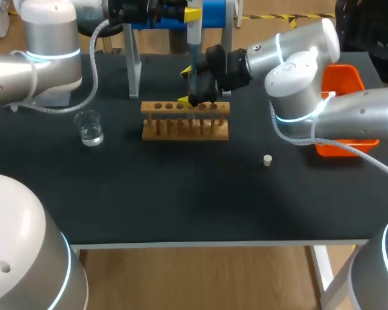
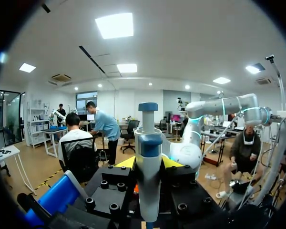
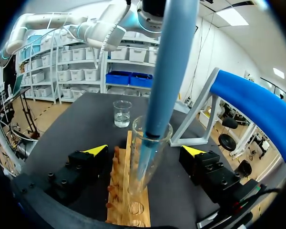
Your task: Invert the test tube, pick up the pipette, mount the tip to pipette, aspirate from beaker and dispense into the tube, eject the tip, return the pipette, and cap with the stopper.
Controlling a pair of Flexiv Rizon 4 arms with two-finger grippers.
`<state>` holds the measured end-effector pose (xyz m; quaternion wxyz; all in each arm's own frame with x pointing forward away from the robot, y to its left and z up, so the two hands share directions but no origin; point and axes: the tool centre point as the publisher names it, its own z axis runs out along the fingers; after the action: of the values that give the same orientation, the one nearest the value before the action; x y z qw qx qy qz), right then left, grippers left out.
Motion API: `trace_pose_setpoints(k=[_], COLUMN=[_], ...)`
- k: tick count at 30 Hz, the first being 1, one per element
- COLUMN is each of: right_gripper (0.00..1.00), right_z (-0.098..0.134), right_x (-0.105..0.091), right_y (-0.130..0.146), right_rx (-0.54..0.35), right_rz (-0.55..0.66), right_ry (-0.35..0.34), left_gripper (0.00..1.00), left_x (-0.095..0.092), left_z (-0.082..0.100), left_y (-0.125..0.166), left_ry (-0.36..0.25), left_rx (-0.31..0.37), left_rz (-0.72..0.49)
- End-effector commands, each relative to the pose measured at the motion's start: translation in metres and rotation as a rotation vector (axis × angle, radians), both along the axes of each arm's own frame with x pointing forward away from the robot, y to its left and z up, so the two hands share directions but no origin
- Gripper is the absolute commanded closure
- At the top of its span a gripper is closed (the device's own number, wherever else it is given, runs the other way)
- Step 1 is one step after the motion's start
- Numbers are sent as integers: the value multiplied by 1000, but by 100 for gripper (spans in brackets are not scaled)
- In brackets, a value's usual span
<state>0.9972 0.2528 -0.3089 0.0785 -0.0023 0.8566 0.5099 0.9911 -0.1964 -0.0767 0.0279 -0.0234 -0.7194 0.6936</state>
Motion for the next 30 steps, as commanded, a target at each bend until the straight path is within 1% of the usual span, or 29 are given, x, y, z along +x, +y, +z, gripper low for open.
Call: trace_pose_setpoints(k=[1, 30], right_gripper=[0, 0], right_z=[1, 1], right_x=[0, 0], right_y=[0, 0], right_rx=[-3, -3], right_rz=[0, 0], right_ry=[1, 1], left_gripper=[100, 100], left_x=[-2, -10], left_z=[4, 24], left_y=[0, 0], left_ry=[-3, -30], left_rx=[7, 23], left_rz=[6, 47])
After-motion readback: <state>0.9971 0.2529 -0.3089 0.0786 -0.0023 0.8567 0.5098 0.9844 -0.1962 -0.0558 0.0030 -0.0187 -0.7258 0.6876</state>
